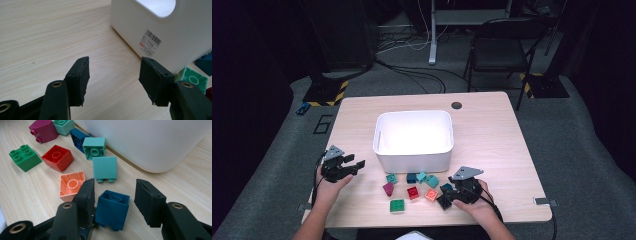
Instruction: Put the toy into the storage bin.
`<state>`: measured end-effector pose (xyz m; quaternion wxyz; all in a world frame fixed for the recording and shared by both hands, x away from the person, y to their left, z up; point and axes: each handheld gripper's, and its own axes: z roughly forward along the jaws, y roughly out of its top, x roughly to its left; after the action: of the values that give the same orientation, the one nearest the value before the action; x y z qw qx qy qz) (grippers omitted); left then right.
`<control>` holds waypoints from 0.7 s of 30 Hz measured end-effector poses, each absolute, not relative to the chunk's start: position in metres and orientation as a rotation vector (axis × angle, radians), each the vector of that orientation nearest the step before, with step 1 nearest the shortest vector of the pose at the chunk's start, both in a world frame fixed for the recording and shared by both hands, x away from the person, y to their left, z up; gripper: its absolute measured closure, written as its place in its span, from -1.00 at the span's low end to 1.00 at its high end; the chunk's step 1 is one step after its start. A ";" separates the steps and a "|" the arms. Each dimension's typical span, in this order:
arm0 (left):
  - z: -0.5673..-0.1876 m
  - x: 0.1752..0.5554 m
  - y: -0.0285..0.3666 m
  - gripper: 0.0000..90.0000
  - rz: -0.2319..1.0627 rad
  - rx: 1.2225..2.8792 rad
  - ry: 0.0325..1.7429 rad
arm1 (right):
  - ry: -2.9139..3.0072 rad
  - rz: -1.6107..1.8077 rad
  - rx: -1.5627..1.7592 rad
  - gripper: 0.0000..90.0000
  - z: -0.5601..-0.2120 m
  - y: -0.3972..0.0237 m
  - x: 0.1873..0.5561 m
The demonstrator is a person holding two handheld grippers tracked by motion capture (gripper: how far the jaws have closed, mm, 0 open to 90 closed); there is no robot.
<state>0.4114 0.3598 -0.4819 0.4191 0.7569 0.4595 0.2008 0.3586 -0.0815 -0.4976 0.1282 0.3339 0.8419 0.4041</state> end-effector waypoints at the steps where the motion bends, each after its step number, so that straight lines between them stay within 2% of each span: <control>1: -0.482 0.411 0.360 -0.08 0.506 1.895 1.155 | 2.450 1.172 0.970 0.10 -0.498 -0.081 0.359; 9: -0.482 0.412 0.360 -0.08 0.498 1.907 1.164 | 2.478 1.124 0.983 0.12 -0.504 -0.079 0.361; 14: -0.482 0.412 0.361 -0.08 0.501 1.907 1.165 | 2.477 1.113 1.020 0.17 -0.506 -0.085 0.362; 15: -0.482 0.412 0.361 -0.08 0.503 1.904 1.167 | 2.487 1.117 1.040 0.25 -0.506 -0.089 0.364; 21: -0.482 0.411 0.361 -0.08 0.505 1.895 1.167 | 2.496 1.122 1.056 0.29 -0.506 -0.093 0.368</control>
<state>0.4113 0.3612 -0.4820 0.4167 0.7548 0.4650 0.2012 0.3680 -0.0934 -0.5060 0.1039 0.3579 0.8464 0.3805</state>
